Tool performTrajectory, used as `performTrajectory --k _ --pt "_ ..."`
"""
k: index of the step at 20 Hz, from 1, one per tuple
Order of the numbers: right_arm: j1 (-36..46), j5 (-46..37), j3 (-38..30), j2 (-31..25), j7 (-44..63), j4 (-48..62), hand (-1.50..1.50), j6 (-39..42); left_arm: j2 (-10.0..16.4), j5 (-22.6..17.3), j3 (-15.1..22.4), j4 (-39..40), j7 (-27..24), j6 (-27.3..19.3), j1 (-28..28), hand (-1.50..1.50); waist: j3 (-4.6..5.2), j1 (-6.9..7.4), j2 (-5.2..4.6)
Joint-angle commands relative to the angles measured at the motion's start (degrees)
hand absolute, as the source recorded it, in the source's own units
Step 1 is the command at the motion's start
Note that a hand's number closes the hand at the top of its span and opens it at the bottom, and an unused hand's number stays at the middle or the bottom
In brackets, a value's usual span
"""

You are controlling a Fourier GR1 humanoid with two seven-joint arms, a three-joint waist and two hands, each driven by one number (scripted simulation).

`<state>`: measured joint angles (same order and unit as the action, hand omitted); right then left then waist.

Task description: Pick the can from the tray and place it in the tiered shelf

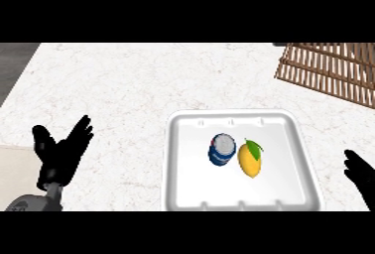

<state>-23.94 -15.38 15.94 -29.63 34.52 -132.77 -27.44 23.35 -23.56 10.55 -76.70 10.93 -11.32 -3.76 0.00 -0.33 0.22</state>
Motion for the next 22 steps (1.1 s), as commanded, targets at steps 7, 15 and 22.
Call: performTrajectory --k 7,15,22 --pt "18.95 -15.15 6.89 0.3 36.96 -1.76 -1.5 7.27 -1.28 1.05 0.88 1.74 0.96 1.54 -0.56 0.0 0.36 1.71 -0.6" --pt "33.78 -21.5 9.22 8.15 49.19 10.4 -1.5 16.73 -1.96 1.68 0.81 1.2 1.73 0.9 -1.12 0.0 0.36 1.95 -0.44" --pt "38.78 -24.3 10.8 17.8 50.68 20.06 -1.5 22.59 -0.38 1.38 -0.95 -0.06 2.29 1.32 0.67 0.0 0.21 1.34 -0.15"
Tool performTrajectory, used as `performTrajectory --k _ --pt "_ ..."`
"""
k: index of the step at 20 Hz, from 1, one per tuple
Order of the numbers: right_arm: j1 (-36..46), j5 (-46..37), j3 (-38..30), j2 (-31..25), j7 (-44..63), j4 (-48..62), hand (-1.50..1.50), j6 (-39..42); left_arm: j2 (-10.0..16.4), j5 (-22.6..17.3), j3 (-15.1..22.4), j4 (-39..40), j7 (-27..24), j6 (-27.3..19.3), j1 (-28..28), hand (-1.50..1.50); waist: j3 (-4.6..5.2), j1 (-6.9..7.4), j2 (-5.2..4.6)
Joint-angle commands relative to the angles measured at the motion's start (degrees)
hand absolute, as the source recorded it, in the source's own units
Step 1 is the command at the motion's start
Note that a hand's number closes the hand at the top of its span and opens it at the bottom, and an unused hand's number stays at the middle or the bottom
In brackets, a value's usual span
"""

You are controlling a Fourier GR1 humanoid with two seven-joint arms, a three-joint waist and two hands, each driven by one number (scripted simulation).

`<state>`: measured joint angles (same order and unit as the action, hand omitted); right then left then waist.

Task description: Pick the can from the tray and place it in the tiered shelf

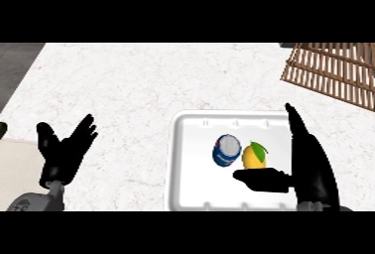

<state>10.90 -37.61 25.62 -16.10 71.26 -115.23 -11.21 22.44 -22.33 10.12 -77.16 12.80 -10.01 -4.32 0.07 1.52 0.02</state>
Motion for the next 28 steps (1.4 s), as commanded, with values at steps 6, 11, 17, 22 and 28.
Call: performTrajectory --k 6,11,17,22,28 --pt "5.27 -6.7 1.4 11.48 13.96 10.91 -1.5 7.71 1.83 -0.43 -1.95 1.4 0.83 1.97 0.26 0.0 0.12 -1.02 -0.01" --pt "4.01 -13.21 0.27 15.85 13.96 12.32 -1.5 10.8 -1.94 1.53 -0.61 3.25 -0.89 -0.7 0.42 0.0 0.12 -2.08 0.05" --pt "6.0 -13.67 -0.34 16.02 13.96 15.62 -1.5 10.01 -1.38 1.36 -0.5 0.5 0.97 0.27 1.63 0.0 0.03 -1.42 0.09" --pt "6.36 -14.06 0.73 16.05 13.95 18.82 -1.5 6.86 -1.14 1.42 -1.47 0.76 -0.07 1.23 2.37 0.0 0.01 -1.28 0.07" --pt "6.67 -15.69 0.0 16.06 13.95 23.52 -1.5 7.09 -1.56 2.04 -1.88 2.12 -0.95 1.71 1.57 0.0 0.04 -1.39 -0.03"
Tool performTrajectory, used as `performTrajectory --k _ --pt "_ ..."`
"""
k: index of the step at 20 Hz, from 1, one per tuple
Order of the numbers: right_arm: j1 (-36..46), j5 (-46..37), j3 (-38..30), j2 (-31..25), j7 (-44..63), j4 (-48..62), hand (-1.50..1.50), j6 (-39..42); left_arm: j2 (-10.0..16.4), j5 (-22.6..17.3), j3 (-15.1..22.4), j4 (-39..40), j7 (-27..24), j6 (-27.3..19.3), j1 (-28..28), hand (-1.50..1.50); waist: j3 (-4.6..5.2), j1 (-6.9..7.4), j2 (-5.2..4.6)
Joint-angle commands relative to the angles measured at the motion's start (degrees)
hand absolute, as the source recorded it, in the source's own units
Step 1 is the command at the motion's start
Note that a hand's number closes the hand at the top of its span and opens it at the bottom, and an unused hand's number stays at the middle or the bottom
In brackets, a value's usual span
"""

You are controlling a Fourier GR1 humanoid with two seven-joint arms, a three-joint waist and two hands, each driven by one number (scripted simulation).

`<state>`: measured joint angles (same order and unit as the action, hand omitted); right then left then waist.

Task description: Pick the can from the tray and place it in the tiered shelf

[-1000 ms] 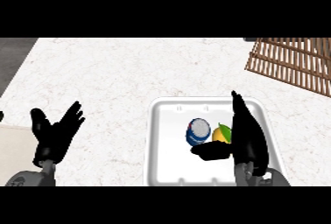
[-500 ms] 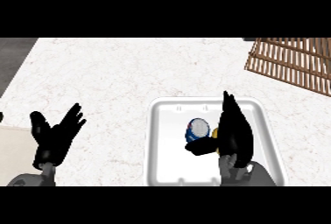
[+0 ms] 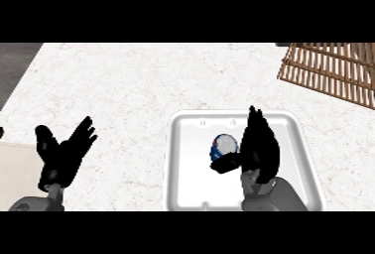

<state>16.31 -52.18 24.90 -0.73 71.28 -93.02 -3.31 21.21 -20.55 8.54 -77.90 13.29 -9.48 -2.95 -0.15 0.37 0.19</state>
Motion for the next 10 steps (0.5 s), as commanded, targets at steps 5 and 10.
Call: performTrajectory --k 5,10 --pt "0.94 -2.87 0.47 0.69 12.07 3.65 -1.5 -2.82 0.95 -1.24 -2.8 4.07 -2.77 4.01 0.82 0.0 0.22 -0.13 -0.25" --pt "2.33 -2.47 -1.7 0.7 8.08 8.63 -1.5 -6.83 -0.63 1.21 -1.24 3.26 -0.22 1.68 -0.69 0.0 0.17 -0.07 -0.33"
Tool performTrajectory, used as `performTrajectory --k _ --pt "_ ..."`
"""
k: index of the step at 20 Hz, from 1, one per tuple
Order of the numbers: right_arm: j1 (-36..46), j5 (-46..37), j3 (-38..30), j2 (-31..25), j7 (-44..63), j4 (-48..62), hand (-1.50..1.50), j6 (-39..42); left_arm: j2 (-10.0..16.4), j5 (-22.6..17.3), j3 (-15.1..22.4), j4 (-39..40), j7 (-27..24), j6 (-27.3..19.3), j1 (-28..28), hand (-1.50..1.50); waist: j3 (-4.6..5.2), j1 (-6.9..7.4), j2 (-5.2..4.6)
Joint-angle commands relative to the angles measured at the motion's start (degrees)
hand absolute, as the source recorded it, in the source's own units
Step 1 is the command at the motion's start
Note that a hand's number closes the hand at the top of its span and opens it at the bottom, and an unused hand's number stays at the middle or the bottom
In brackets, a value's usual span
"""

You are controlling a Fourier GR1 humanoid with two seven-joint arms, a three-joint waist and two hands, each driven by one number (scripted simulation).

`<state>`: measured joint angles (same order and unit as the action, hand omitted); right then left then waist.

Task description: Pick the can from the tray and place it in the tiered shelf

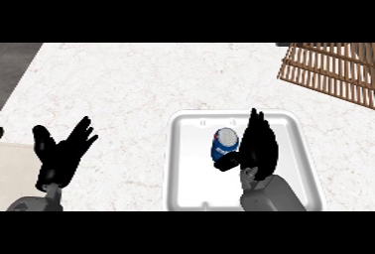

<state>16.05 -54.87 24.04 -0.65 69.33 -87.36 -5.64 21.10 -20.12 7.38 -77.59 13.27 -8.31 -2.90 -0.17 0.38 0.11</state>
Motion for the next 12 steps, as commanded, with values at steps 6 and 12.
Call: performTrajectory --k 6,12 --pt "3.96 0.85 0.36 0.62 8.25 6.35 -1.5 -8.3 -1.51 1.02 -0.74 0.16 -0.42 0.44 1.1 0.0 0.18 0.13 -0.16" --pt "7.51 9.97 4.5 0.63 0.87 14.44 1.5 1.35 -1.86 0.75 -1.13 1.51 0.88 2.14 -0.11 0.0 0.17 0.51 -0.28"
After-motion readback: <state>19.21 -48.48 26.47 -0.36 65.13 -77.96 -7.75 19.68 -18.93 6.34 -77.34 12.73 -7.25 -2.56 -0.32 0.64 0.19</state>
